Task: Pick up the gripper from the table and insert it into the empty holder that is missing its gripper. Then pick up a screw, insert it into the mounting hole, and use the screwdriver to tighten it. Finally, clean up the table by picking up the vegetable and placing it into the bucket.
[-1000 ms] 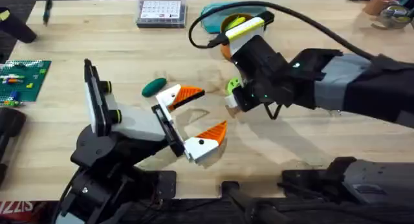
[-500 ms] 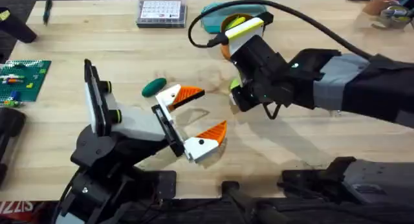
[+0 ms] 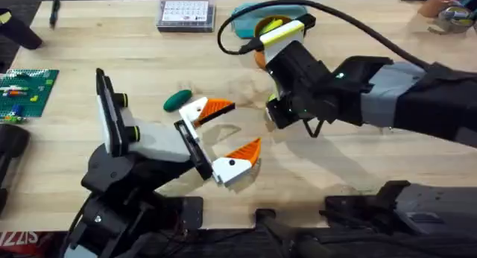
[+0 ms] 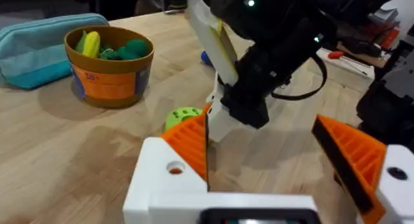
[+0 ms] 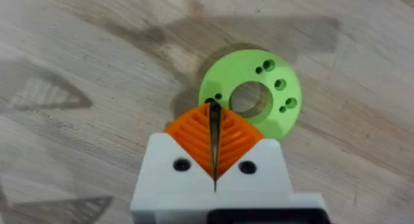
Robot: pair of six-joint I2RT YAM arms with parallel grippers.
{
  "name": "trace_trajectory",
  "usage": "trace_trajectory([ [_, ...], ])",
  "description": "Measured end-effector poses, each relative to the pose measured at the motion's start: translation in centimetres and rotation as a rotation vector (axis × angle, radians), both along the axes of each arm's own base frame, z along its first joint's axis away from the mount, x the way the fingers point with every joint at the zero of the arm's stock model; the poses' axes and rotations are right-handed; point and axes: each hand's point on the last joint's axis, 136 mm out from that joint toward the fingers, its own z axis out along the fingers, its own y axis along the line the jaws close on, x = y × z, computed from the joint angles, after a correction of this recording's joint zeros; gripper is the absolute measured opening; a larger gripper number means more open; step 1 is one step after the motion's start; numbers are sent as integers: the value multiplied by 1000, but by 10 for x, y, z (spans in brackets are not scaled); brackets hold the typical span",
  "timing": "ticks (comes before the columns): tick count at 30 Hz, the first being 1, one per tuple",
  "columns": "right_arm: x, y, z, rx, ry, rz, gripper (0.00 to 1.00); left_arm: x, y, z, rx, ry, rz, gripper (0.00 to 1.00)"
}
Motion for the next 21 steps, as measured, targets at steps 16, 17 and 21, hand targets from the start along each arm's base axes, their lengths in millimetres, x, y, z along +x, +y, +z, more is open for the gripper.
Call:
trace_trajectory([
  [16,5,5,8,13,-16,1,6,1,0,0,0,0,4,983],
  [17,6,5,9,13,-18,0,6,1,0,0,0,0,3,983],
  [21,7,5,10,12,-21,-1,6,1,0,0,0,0,3,983],
])
